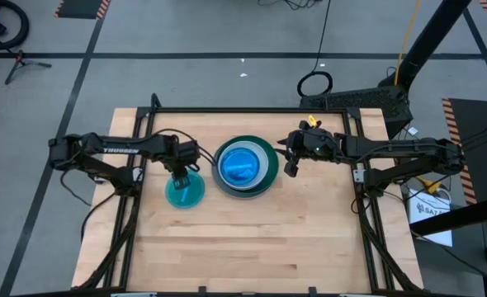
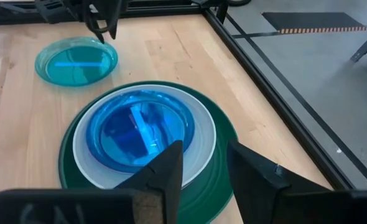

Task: Stack plastic plates
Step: Stack the blue transparent plate on top of the blue transparent plate

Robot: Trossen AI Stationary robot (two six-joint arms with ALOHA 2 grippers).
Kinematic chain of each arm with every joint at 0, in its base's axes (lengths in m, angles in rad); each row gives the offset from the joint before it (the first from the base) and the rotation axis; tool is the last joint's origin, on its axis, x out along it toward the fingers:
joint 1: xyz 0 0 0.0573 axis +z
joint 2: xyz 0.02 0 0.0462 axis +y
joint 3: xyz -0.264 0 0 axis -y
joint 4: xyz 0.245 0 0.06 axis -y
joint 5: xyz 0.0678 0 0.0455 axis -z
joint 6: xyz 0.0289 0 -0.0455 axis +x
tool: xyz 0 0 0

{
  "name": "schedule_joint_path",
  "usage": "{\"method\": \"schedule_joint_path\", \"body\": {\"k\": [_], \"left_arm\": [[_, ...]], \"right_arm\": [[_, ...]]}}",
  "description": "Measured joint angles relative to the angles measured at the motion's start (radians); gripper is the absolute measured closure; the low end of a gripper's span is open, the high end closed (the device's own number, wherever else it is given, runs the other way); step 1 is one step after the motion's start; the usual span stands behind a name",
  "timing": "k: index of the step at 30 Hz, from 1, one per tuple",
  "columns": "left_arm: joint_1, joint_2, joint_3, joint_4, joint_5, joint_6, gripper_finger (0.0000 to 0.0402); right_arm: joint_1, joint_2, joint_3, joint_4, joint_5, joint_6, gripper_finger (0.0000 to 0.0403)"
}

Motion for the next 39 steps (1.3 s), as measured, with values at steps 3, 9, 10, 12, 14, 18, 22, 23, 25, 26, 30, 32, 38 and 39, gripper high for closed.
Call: {"method": "schedule_joint_path", "body": {"k": [3,9,10,12,14,18,22,23,25,26,30,32,38,39], "left_arm": [[-0.001,-0.001,-0.01,-0.006,0.0,-0.012,0.0283],[-0.004,0.001,-0.027,0.039,0.016,-0.01,0.0283],[-0.004,0.001,-0.027,0.038,0.016,-0.011,0.0283],[-0.004,0.001,-0.027,0.038,0.016,-0.011,0.0283],[-0.003,0.002,-0.027,0.038,0.016,-0.011,0.0283],[-0.007,0.027,-0.029,0.072,0.017,-0.023,0.0284],[-0.05,0.041,-0.028,0.133,0.072,-0.022,0.0284],[-0.068,0.041,-0.028,0.145,0.085,-0.024,0.0284],[-0.107,0.039,-0.028,0.164,0.097,-0.04,0.0284],[-0.129,0.04,-0.028,0.167,0.097,-0.052,0.0284],[-0.215,0.041,-0.028,0.212,0.097,-0.141,0.0284],[-0.252,0.052,-0.028,0.252,0.097,-0.187,0.0284],[-0.333,0.109,-0.028,0.269,0.043,-0.258,0.0284],[-0.34,0.119,-0.028,0.27,0.038,-0.265,0.0284]], "right_arm": [[0.0,0.0,0.0,-0.002,0.0,0.003,0.0287],[0.0,0.0,0.0,-0.005,0.0,0.004,0.0287],[0.0,0.0,0.0,-0.005,0.0,0.004,0.0287],[0.0,0.0,0.0,-0.005,0.0,0.003,0.0287],[0.0,0.0,0.0,-0.005,0.0,0.003,0.0287],[0.0,0.0,0.0,-0.005,0.0,0.002,0.0287],[0.0,0.0,0.0,-0.005,0.0,0.001,0.0287],[0.0,0.0,0.0,-0.004,0.0,0.0,0.0287],[0.0,0.0,0.0,-0.004,0.0,-0.004,0.0287],[0.0,0.0,0.0,-0.004,0.0,-0.007,0.0287],[0.0,0.0,0.0,-0.001,0.0,-0.02,0.0287],[0.0,0.0,0.0,0.001,0.0,-0.022,0.0287],[0.003,0.0,0.0,-0.001,-0.004,0.03,0.0287],[0.006,0.0,0.0,-0.01,-0.009,0.049,0.0287]]}}
